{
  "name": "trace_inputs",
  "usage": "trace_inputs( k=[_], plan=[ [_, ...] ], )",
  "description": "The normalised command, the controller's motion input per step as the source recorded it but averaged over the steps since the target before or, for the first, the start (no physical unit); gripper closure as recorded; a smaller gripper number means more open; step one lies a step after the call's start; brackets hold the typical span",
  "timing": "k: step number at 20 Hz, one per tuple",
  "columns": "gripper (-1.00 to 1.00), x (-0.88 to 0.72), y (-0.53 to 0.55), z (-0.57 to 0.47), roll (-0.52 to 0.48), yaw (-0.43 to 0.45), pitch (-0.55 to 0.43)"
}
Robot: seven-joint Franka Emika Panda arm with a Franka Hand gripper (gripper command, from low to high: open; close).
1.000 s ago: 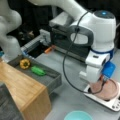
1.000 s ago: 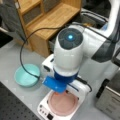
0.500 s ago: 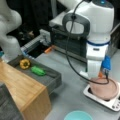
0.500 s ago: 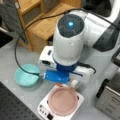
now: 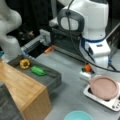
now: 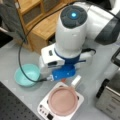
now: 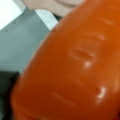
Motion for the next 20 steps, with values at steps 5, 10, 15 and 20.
trace_inputs(
  k=[5, 10, 15, 20],
  plan=[
    [1.0, -0.55, -0.28, 0.01, 0.286, 0.527, -0.029],
    [1.0, -0.55, -0.35, 0.16, 0.152, 0.319, 0.002],
    [1.0, -0.57, -0.2, 0.18, 0.073, 0.167, -0.037],
    [1.0, -0.58, -0.2, -0.01, 0.085, 0.098, -0.096]
  ],
)
